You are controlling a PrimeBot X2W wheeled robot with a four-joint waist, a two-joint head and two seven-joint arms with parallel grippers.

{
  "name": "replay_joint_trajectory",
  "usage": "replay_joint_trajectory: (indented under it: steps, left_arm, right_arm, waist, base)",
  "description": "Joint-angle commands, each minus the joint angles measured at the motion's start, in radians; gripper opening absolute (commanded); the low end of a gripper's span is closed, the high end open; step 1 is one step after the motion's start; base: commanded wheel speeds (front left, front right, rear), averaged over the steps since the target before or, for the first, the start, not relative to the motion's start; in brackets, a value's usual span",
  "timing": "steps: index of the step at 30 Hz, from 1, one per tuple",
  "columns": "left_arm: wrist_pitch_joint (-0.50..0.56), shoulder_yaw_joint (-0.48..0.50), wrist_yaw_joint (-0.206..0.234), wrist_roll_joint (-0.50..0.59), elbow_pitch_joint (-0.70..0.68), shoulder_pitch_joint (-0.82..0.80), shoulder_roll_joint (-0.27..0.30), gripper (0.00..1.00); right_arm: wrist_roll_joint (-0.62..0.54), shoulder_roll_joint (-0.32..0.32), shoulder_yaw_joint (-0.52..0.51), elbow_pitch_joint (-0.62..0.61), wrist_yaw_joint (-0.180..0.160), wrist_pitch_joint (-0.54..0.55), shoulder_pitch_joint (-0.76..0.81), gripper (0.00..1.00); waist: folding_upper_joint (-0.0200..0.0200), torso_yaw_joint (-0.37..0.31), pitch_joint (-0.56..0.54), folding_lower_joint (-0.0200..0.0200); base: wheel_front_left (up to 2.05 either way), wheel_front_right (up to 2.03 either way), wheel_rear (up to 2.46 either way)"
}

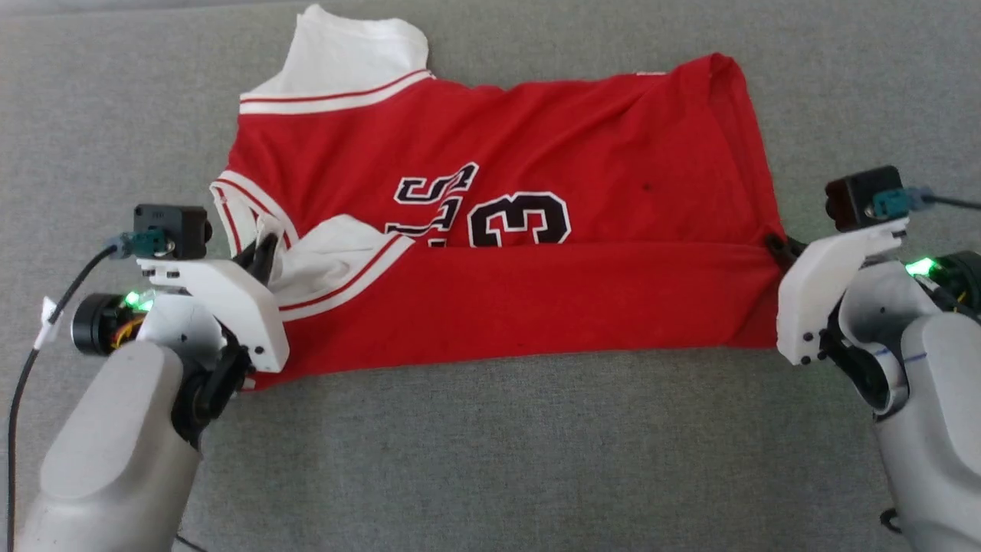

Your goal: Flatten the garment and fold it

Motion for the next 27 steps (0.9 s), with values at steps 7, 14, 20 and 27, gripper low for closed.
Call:
replay_joint_trajectory:
  steps: [7,14,20,27]
  left_arm:
    - [0.177,-0.003,0.016,-0.084,0.012,-0.010,-0.009,0.85]
    - [-0.023,0.024,0.091,-0.004,-0.050,0.043,-0.009,1.00]
    - [-0.260,0.059,0.188,0.066,-0.120,0.165,-0.032,1.00]
    - [-0.353,0.081,0.272,0.058,-0.201,0.332,-0.083,1.00]
  right_arm:
    - [0.038,0.002,-0.017,0.015,-0.002,0.196,-0.044,0.83]
    - [0.047,0.042,-0.087,-0.063,-0.002,0.086,0.034,1.00]
    - [0.042,0.088,-0.140,-0.165,-0.002,-0.127,0.185,1.00]
    - [-0.007,0.151,-0.197,-0.245,-0.002,-0.395,0.342,1.00]
  waist:
    - [0.0001,0.008,0.010,-0.0002]
    - [0.0001,0.026,-0.061,-0.0002]
    - [0.0001,0.041,-0.145,-0.0002]
    - [0.0001,0.043,-0.207,-0.0002]
  base:
    - [0.00,0.00,0.00]
    - [0.00,0.00,0.00]
    - [0.00,0.00,0.00]
    - [0.00,0.00,0.00]
